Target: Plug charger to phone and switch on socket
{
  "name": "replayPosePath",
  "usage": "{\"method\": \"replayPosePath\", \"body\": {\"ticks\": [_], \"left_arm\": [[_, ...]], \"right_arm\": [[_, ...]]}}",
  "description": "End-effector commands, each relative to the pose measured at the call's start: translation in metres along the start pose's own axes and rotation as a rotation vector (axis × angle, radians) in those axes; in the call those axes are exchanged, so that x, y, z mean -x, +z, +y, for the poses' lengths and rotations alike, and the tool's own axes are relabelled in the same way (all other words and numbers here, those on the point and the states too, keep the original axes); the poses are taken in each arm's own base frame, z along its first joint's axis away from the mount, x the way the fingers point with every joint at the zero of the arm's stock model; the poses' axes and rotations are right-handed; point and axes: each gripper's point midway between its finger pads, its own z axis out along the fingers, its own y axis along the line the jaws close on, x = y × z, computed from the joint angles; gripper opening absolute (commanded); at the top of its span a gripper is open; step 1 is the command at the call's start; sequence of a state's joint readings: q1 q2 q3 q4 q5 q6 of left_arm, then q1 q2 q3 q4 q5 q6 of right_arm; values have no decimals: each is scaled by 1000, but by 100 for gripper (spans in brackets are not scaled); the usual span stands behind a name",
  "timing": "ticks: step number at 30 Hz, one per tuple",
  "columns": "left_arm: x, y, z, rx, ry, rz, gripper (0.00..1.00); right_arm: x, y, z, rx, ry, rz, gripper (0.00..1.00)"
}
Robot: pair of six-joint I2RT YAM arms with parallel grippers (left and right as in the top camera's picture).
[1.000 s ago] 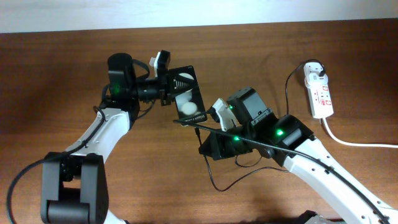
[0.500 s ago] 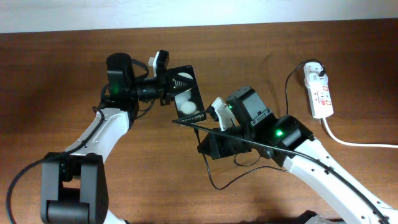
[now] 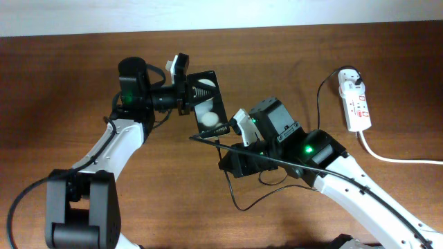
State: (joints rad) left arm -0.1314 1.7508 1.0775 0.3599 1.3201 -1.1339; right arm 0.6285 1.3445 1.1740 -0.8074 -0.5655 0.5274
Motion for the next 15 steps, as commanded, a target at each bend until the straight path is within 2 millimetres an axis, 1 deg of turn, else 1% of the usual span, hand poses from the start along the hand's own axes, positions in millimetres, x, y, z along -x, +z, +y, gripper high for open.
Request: {"method": "replayPosePath", "body": {"ticks": [1, 11, 12, 13, 15], "left_arm": [[-20, 6, -11, -46, 13, 109, 0], [-19, 6, -10, -41, 10, 100, 0], [-15, 6, -9, -32, 11, 80, 0], [-11, 5, -7, -24, 11, 57, 0], [4, -10, -3, -7, 8, -9, 0]], "right_arm": [[18, -7, -7, -50, -14, -90, 4], [22, -8, -4, -42, -28, -105, 4], [19, -8, -7, -53, -18, -93, 4], [14, -8, -16, -94, 1, -79, 4], [4, -10, -37, -201, 40, -55, 4]]}}
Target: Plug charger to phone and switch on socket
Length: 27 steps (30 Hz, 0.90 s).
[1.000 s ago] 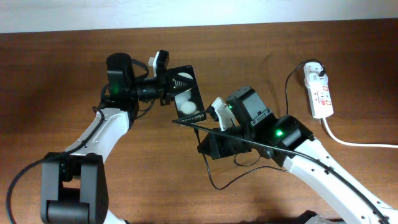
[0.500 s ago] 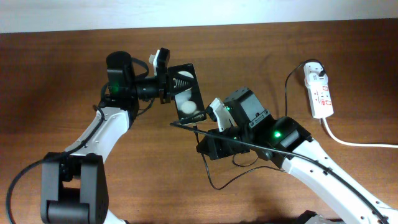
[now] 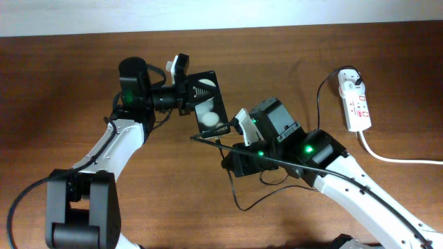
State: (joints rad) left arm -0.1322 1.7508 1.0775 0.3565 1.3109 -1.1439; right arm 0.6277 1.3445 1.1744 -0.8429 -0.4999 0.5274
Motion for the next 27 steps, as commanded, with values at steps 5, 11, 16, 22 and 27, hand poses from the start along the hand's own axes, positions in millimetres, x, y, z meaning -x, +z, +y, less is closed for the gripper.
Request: {"method": "replayPosePath", "body": {"ticks": [5, 11, 16, 22, 27], "left_arm": [[16, -29, 0, -4, 18, -56, 0], [14, -17, 0, 10, 90, -57, 0], [11, -14, -1, 7, 117, -44, 0], [2, -14, -5, -19, 33, 7, 0], [-4, -14, -7, -36, 16, 45, 0]], "right_arm": [[-5, -26, -84, -463, 67, -66, 4], [-22, -2, -16, -177, -109, 36, 4], [-12, -2, 28, 29, -38, 19, 4], [-8, -3, 40, 90, 86, 21, 4], [-2, -3, 43, 104, 102, -2, 4]]}}
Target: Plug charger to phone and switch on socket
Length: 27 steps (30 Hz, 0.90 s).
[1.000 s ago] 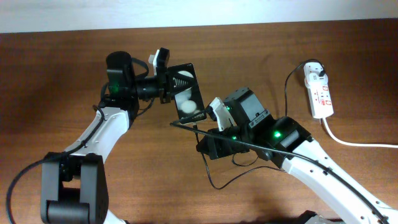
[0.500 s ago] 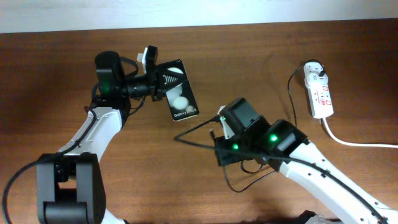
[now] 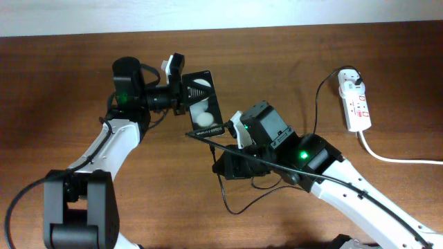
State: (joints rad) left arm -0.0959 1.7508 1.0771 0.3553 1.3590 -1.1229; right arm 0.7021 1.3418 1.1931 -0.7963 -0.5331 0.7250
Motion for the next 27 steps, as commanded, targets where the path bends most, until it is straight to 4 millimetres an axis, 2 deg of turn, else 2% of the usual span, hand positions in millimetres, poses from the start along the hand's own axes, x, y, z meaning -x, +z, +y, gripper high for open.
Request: {"method": "replayPosePath", "body": {"ticks": [1, 10, 12, 17, 22, 27], "left_arm": [[-6, -1, -7, -21, -1, 38, 0], [-9, -1, -8, -31, -2, 59, 0], [-12, -2, -9, -37, -1, 71, 0], [-12, -1, -10, -38, -1, 75, 0], [-19, 1, -12, -54, 20, 112, 0], [-34, 13, -17, -74, 31, 180, 0]], "right_arm": [[5, -6, 12, 31, -13, -25, 4], [15, -7, 1, -33, -13, -85, 4], [23, -8, -7, -80, -17, -132, 4], [39, -10, 8, -30, -77, -194, 4], [58, -15, -5, -117, -81, -300, 4], [67, -18, 0, -109, -116, -343, 4]]}}
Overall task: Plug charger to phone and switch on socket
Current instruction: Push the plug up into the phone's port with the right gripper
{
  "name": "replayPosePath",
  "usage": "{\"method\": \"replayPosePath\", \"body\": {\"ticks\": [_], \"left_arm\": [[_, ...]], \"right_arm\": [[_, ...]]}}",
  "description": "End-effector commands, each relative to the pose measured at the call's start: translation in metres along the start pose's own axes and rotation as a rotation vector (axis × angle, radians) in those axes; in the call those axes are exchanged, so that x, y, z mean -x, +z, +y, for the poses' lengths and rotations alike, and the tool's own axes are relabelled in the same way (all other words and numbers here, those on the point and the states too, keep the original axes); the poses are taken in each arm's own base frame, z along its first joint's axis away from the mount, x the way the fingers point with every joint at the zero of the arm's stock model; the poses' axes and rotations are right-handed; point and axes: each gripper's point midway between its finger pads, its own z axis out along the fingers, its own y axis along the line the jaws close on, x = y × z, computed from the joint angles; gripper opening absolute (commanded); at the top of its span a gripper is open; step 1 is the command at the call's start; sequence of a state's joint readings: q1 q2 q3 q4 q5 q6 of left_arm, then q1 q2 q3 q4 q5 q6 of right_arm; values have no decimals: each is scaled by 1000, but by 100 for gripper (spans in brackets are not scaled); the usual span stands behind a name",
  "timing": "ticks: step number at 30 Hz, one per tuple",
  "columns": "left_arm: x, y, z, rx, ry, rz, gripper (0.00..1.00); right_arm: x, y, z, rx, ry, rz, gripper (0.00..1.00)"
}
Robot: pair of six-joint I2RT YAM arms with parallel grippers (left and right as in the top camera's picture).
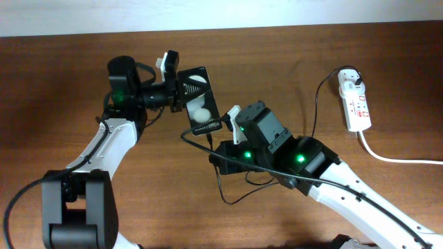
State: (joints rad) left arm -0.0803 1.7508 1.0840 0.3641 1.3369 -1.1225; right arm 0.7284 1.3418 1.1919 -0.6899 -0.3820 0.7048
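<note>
In the overhead view a black phone (pixel 196 99) is held off the table, screen up, with my left gripper (pixel 178 94) shut on its left edge. My right gripper (pixel 219 131) sits right at the phone's lower end, shut on the charger plug (pixel 210 133), which meets the phone's bottom edge. Whether the plug is seated is hidden. The black charger cable (pixel 223 188) loops down under the right arm. A white socket strip (pixel 356 104) lies at the far right with a black adapter (pixel 356 81) plugged in; its switch state is too small to read.
A white mains cord (pixel 387 156) runs from the socket strip off the right edge. The black cable rises along the table to the adapter (pixel 318 97). The brown table's (pixel 62 76) far edge meets a white wall at the top.
The left gripper and phone have shifted a little left and up. The right gripper has moved left with them, staying at the phone's lower end with the plug.
At first the left gripper held the phone tilted near the table's middle, and the right gripper held the plug just below its lower edge. Both stayed so, then moved leftward together in two small shifts. The plug end remains against the phone's bottom.
</note>
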Motion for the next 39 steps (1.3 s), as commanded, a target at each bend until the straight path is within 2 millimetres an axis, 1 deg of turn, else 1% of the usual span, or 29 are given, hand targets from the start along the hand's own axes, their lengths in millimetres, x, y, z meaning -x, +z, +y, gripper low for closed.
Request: {"method": "replayPosePath", "body": {"ticks": [1, 4, 6, 7, 9, 10, 12, 13, 15, 16, 17, 18, 20, 21, 22, 24, 27, 29, 30, 31, 32, 35, 37, 39], "left_arm": [[-43, 17, -17, -85, 16, 216, 0], [-42, 17, -17, -82, 17, 210, 0], [-36, 18, -14, -65, 18, 173, 0], [-32, 18, -12, -55, 19, 151, 0], [-25, 20, -9, -34, 20, 110, 0], [-23, 20, -8, -30, 24, 100, 0], [-21, 20, -7, -25, 26, 90, 0], [-20, 20, -6, -21, 26, 83, 0], [-20, 20, -6, -21, 26, 83, 0], [-20, 20, -6, -21, 26, 83, 0], [-20, 20, -6, -21, 26, 83, 0], [-19, 20, -6, -19, 26, 78, 0], [-16, 20, -4, -9, 26, 59, 0], [-16, 20, -4, -8, 26, 56, 0], [-16, 20, -4, -8, 26, 56, 0], [-16, 20, -4, -8, 26, 57, 0], [-16, 20, -4, -8, 26, 56, 0], [-14, 21, -3, -4, 26, 48, 0], [-13, 21, -3, 1, 26, 39, 0], [-13, 21, -3, 1, 26, 39, 0], [-13, 21, -3, 1, 26, 39, 0], [-12, 21, -2, 4, 26, 33, 0], [-4, 21, 2, 25, 42, -10, 0], [-2, 21, 3, 32, 74, -21, 0]], "right_arm": [[41, -13, -7, -70, -32, -188, 4], [35, -12, -10, -80, -24, -163, 5], [26, -12, -17, -106, -9, -125, 8], [21, -11, -18, -104, -4, -104, 10], [14, -11, -11, -65, -4, -67, 18], [14, -14, -9, -58, -6, -70, 26], [14, -21, -5, -44, -14, -88, 34], [15, -29, 0, -29, -23, -107, 41], [16, -44, 7, -7, -62, -142, 50], [15, -49, 9, -4, -109, -152, 60], [16, -53, 8, -18, -125, -169, 64], [21, -57, 0, -68, -120, -205, 68], [26, -68, -14, -150, -112, -259, 69], [26, -72, -17, -170, -128, -272, 70], [27, -77, -19, -185, -140, -288, 74], [27, -95, -19, -199, -144, -340, 78], [32, -121, -32, -287, -137, -439, 79], [33, -130, -32, -294, -138, -469, 80], [32, -132, -32, -289, -138, -473, 83], [33, -131, -32, -291, -138, -470, 96], [33, -128, -33, -296, -136, -463, 99], [36, -116, -37, -315, -132, -438, 99], [40, -92, -38, -308, -130, -386, 99], [42, -78, -42, -320, -125, -353, 100]]}}
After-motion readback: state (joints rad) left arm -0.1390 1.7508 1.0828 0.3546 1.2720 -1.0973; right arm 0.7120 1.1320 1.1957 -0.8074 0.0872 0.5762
